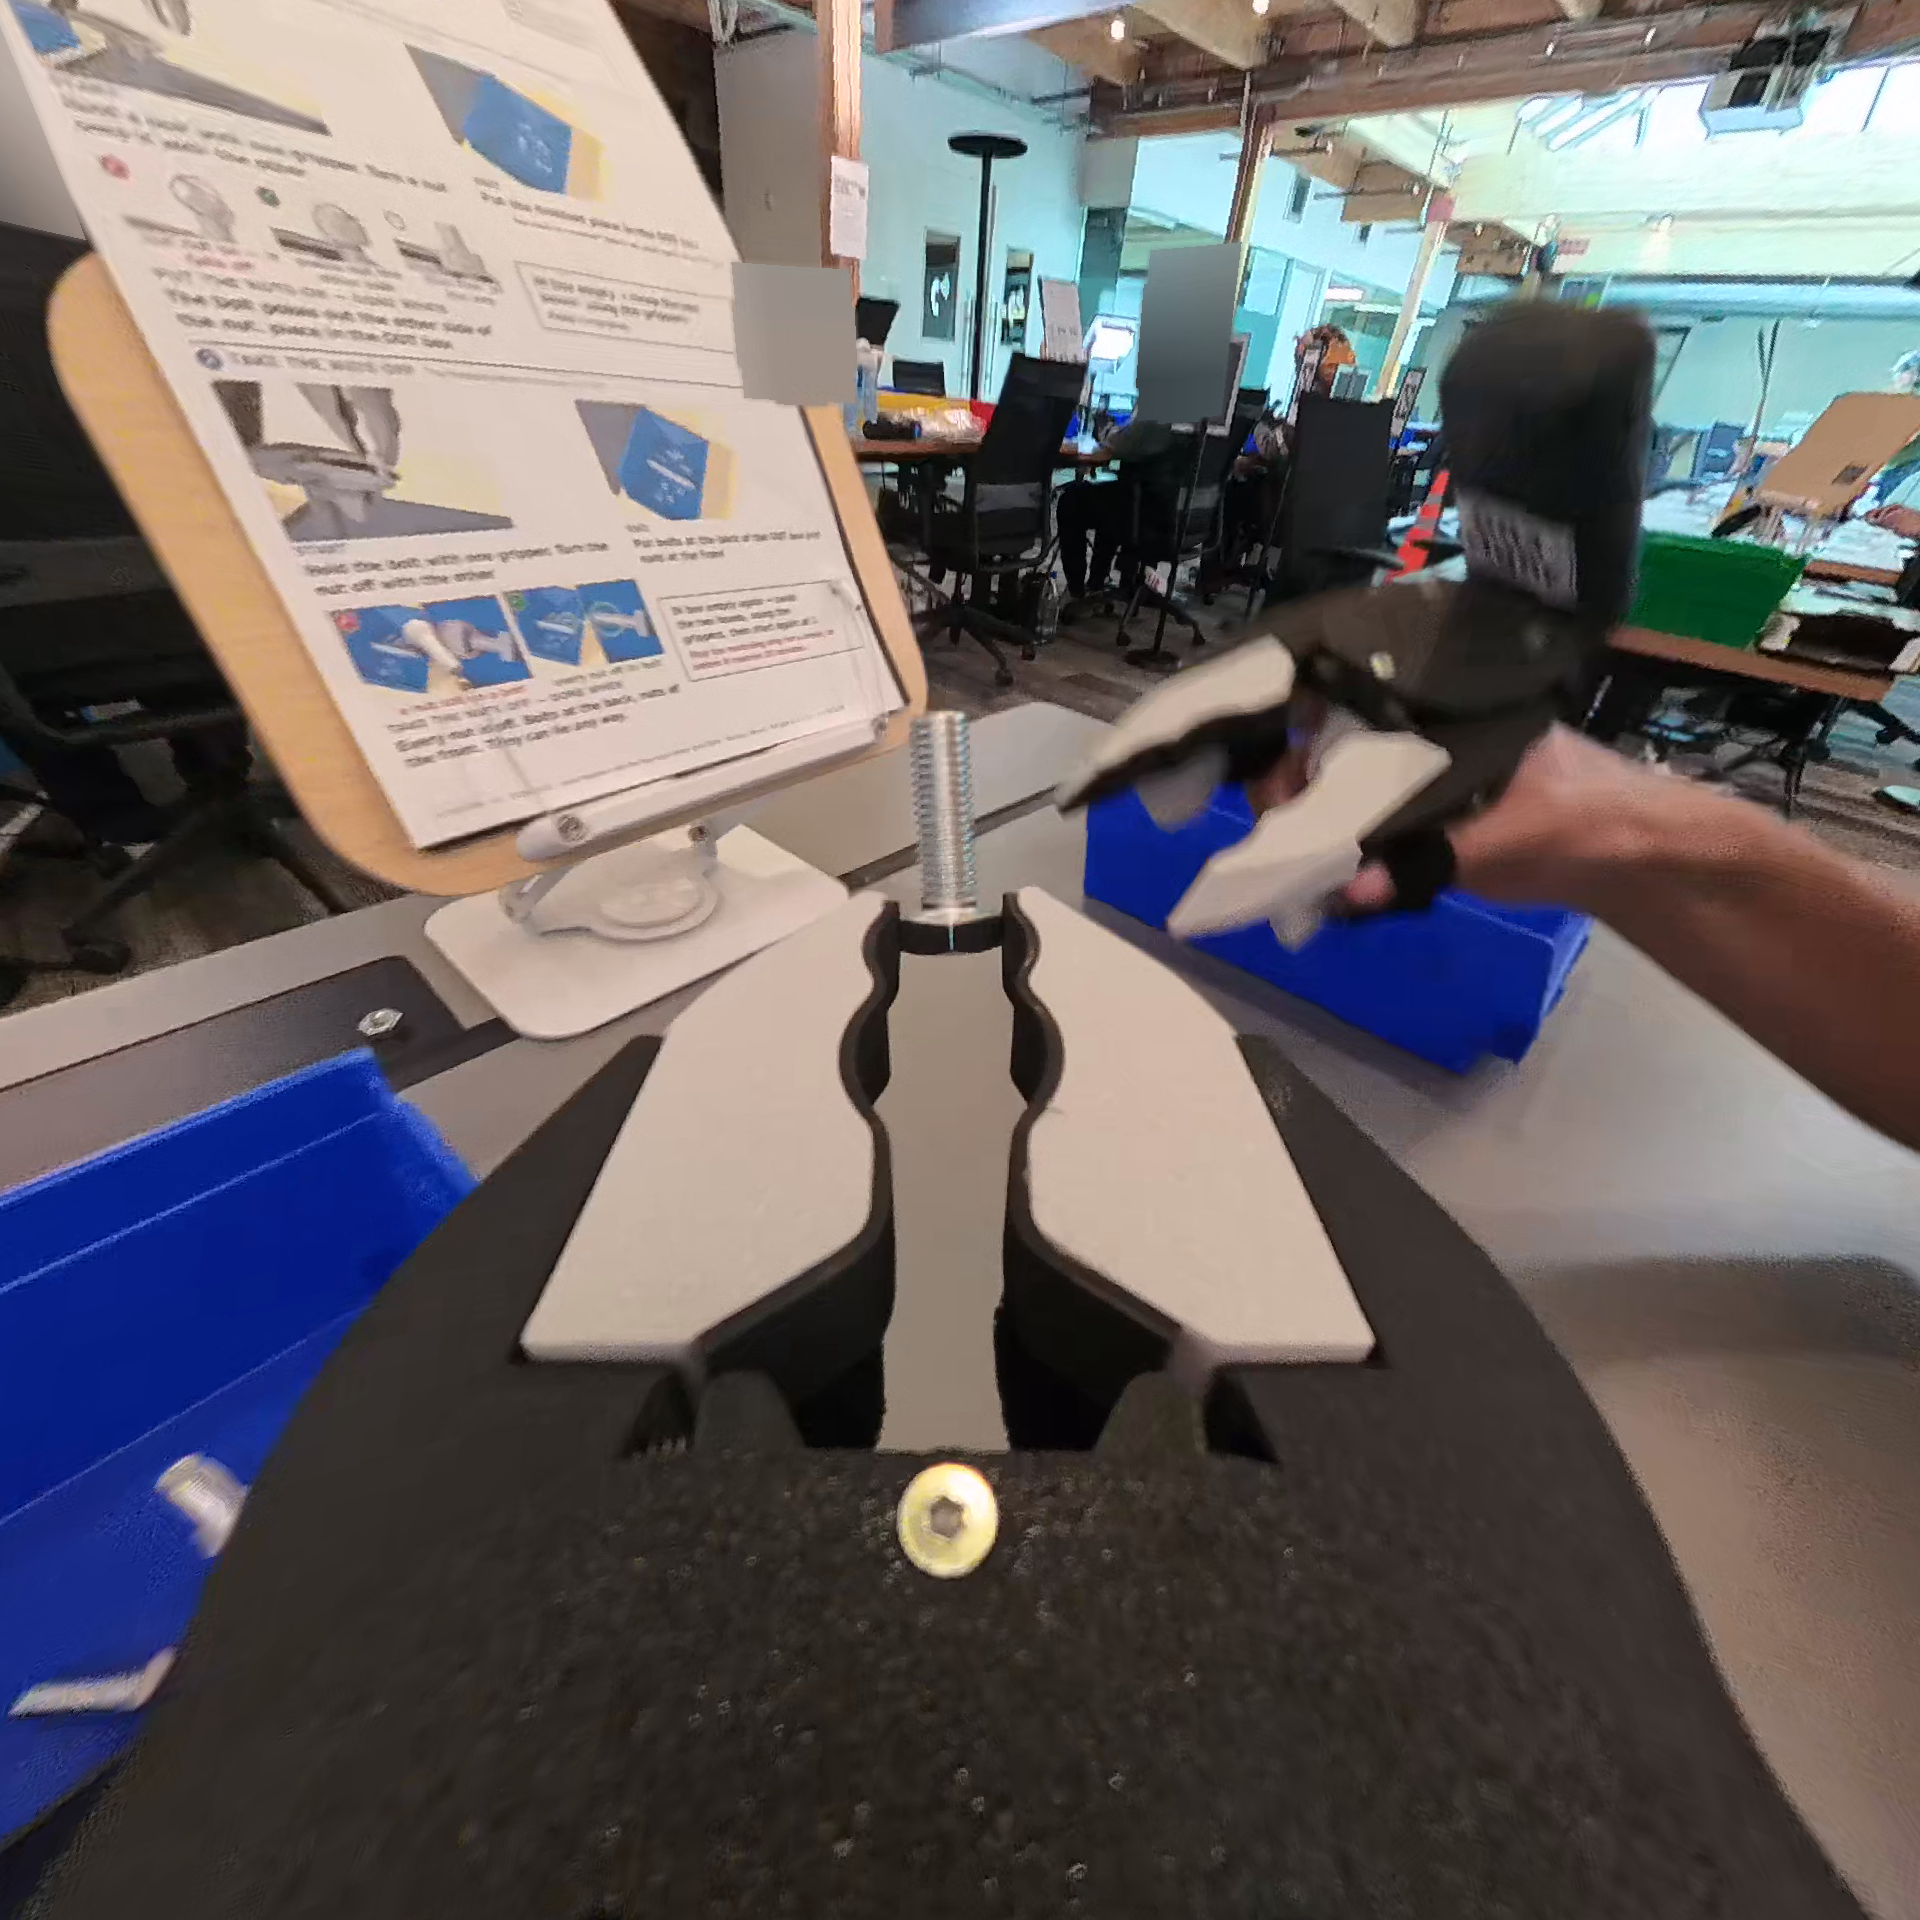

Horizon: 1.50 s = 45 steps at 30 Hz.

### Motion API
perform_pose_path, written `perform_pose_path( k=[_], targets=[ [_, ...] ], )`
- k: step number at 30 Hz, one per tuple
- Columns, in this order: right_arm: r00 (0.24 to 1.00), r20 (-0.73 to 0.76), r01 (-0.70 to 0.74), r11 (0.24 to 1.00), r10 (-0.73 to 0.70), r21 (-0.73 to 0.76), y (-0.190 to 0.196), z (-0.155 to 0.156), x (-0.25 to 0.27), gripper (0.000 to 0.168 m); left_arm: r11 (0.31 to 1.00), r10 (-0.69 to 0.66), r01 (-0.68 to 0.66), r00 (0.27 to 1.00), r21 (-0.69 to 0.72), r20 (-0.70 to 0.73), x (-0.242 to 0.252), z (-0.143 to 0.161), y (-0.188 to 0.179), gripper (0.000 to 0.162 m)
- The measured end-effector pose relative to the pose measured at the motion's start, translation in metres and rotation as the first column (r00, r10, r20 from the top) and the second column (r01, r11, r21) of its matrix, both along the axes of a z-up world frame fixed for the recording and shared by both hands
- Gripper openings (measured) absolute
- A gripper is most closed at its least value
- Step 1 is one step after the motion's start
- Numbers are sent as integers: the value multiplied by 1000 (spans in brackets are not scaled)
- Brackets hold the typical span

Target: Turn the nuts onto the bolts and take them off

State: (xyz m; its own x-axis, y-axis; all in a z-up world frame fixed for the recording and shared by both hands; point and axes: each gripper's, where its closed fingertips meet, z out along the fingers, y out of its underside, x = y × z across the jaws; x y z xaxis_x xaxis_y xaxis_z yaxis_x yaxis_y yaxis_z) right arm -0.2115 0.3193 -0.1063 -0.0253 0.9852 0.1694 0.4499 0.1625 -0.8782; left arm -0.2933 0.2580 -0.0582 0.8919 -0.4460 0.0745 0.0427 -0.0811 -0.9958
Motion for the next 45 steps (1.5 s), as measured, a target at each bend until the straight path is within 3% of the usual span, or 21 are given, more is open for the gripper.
perform_pose_path(
  k=[5, 9, 12, 14, 19, 21, 23, 25, 35, 41, 43, 45],
  targets=[
    [926, 367, -218, 921, 91, 323, 36, 36, -106, 58, 999, -54, 54, 999, 0, 9, -41, -5, -38, 17],
    [782, 623, -329, 867, 27, 376, 84, 31, -203, 51, 999, -41, 41, 999, 0, -36, -59, -24, -63, 18],
    [642, 763, -233, 929, -76, 289, 119, 1, -261, 42, 998, -59, 59, 998, -6, -7, -62, -33, -71, 18],
    [553, 821, -62, 975, -143, 212, 137, -26, -288, 38, 996, -89, 90, 996, -13, 29, -60, -36, -72, 18],
    [309, 927, 234, 962, -214, 144, 175, -92, -312, 41, 987, -155, 158, 984, -23, 87, -50, -36, -75, 18],
    [192, 952, 178, 963, -237, 203, 192, -110, -308, 43, 988, -152, 154, 986, -20, 62, -46, -37, -77, 17],
    [45, 948, 35, 949, -314, 313, 217, -121, -294, 48, 987, -155, 156, 987, -26, 40, -44, -40, -79, 18],
    [-59, 947, -41, 948, -317, 315, 229, -131, -283, 48, 986, -160, 162, 986, -31, 46, -43, -40, -80, 18],
    [-195, 967, 33, 984, -166, 176, 235, -166, -250, 42, 983, -180, 181, 982, -27, 60, -42, -37, -84, 18],
    [-202, 968, 37, 987, -146, 157, 234, -172, -249, 33, 982, -185, 187, 982, -40, 49, -37, -41, -82, 18],
    [-202, 973, 61, 990, -113, 127, 229, -173, -247, 21, 981, -188, 190, 981, -47, 47, -36, -43, -81, 18],
    [-206, 971, 62, 989, -121, 136, 231, -172, -246, 24, 980, -188, 190, 981, -50, 45, -35, -44, -81, 18]
  ],
)
